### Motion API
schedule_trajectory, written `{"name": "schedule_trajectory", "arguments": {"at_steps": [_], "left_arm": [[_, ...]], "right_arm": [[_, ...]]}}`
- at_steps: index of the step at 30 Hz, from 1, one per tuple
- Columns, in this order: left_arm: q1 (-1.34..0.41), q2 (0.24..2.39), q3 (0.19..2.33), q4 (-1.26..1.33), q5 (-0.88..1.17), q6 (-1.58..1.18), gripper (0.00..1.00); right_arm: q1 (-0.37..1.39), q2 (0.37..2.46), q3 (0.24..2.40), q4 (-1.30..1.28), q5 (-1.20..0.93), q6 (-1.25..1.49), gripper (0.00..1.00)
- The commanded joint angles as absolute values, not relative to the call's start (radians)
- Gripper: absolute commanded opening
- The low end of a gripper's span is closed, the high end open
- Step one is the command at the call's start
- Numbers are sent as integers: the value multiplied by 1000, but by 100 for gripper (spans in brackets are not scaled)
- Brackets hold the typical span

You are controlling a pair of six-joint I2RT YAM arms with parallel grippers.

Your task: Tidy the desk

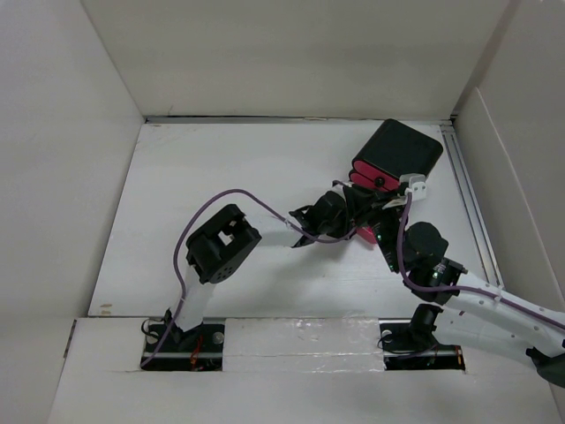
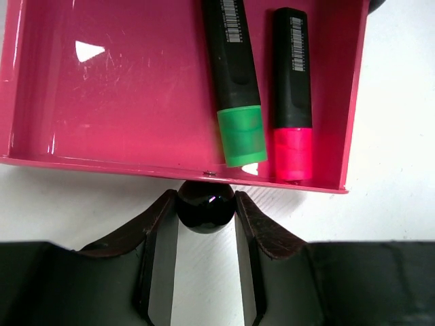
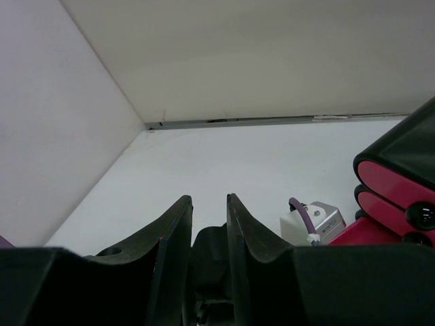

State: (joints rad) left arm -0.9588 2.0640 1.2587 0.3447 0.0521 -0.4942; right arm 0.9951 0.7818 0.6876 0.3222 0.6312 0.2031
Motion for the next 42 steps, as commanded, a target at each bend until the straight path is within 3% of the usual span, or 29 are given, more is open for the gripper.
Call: {"name": "schedule_trajectory", "arguments": {"at_steps": [1,9,28,33,37,42], "left_arm": [[-956,2059,1342,396,58,-486,12],[-956,2134,1472,373,37,-474,12],[-914,2427,1881,288,48,-644,28],[-914,2419,1878,310,9,-704,30],[-914,2346,1703,449,-61,-773,48],[-934,2312,1641,517,-158,-804,52]], "right_arm": [[991,778,729,362,633,209,33],[991,765,724,367,640,207,33],[991,753,719,367,632,209,33],[991,746,715,370,640,207,32],[991,749,716,367,637,209,32],[991,758,718,370,629,209,33]]}}
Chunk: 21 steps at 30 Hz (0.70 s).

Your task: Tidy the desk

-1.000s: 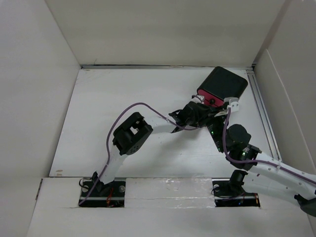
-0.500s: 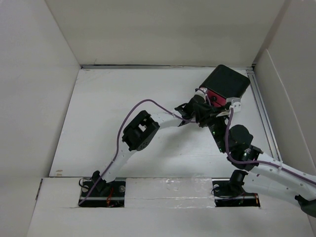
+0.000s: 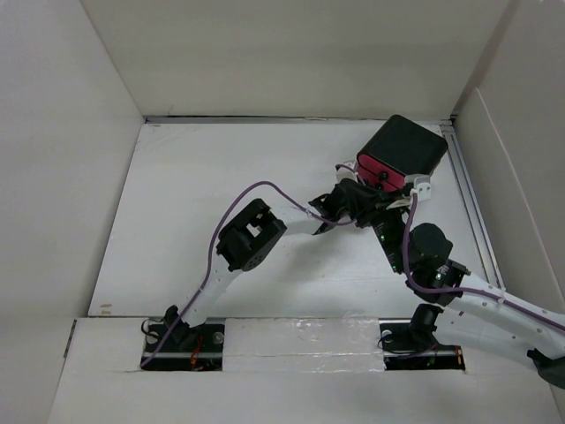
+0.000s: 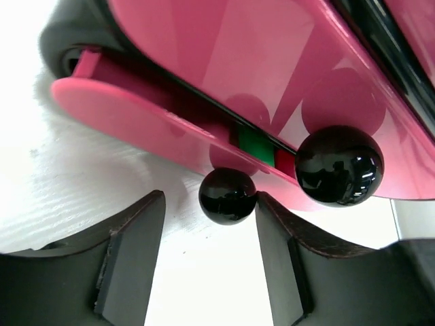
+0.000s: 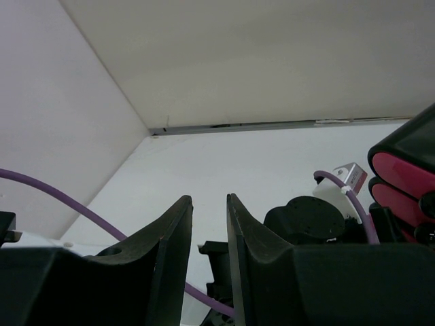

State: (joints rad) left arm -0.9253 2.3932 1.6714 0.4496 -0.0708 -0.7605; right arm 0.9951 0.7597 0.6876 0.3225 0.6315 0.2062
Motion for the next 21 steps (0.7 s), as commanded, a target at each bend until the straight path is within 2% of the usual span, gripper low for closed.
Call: {"name": "schedule_trajectory", "arguments": {"at_steps": [1,9,12,21], "left_arm": [[-934,2312,1646,520,-160,-807,52],[-943,2372,1721,497,-140,-854,59],[-943,2320,1599,595,-150,-870,53],[-953,2177,1388,765,-181,-807,54]], "right_arm": [[991,759,718,370,632,209,33],[991,747,716,368,634,209,33],[991,744,713,368,635,209,33],[991,756,719,368,623,209,33]]}}
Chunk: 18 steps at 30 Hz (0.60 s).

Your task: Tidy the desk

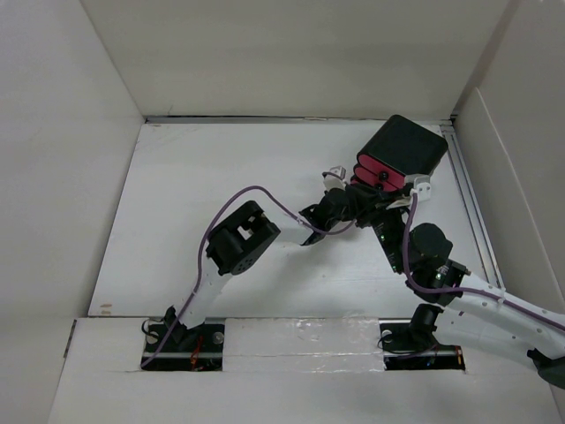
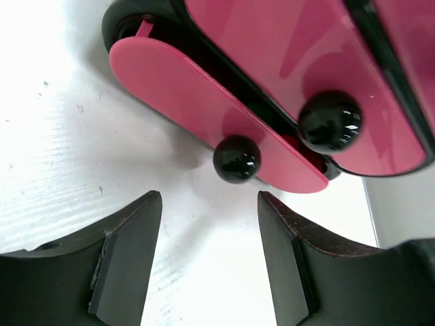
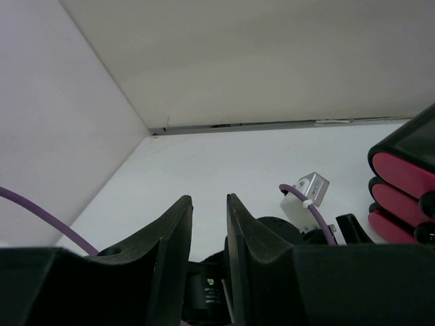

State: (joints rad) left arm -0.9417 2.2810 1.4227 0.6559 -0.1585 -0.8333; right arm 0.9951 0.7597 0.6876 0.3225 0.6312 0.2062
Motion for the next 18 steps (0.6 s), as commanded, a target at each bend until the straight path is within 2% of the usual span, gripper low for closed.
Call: {"name": "schedule_trajectory", "arguments": {"at_steps": [1,3,4,5,6,7,18], "left_arm": [[-953,2174,1364,776,-181,-804,54],[-953,2172,1353,798,-166,-799,53],[-953,2184,1368,804,-132,-793,22],[-953,2184,1368,804,-114,-787,22],[-953,2207,1388,769,-91,-785,9],[-953,2232,1466,714,-69,-785,0],[-923,2339,1612,634,-12,-807,0]], "right_arm": [[991,758,718,368,624,209,33],[991,756,718,368,626,207,33],[991,756,721,365,621,210,33],[991,756,721,368,621,210,33],[991,756,719,367,621,209,33],[991,756,719,367,623,209,33],[991,744,718,364,629,209,33]]}}
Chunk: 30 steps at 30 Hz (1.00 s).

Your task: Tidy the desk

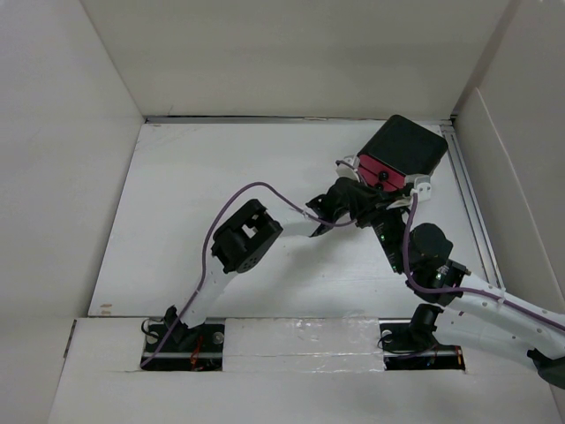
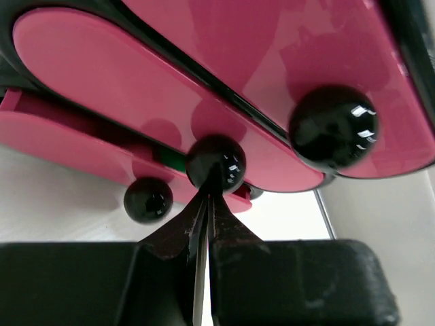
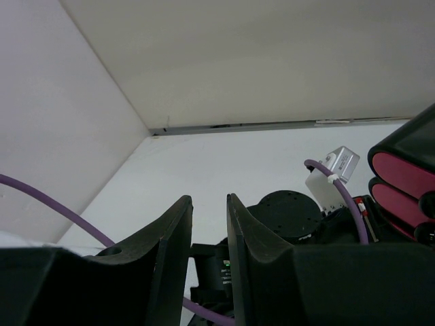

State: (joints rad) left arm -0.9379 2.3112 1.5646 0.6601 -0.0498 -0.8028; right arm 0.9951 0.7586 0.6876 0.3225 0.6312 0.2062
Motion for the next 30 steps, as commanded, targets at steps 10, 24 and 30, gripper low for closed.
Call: {"name": "schedule_trajectory", "arguments": {"at_steps": [10,24,30], "left_arm": [[-923,2336,1612,659,-6,-801,0],[-923,2391,1692,627,-15,-821,0],[-923,2430,1716,666,-74,-896,0]], "right_arm": [[991,744,715,364,632,207,33],[991,756,721,367,630,207,33],[991,756,718,367,626,209,33]]}}
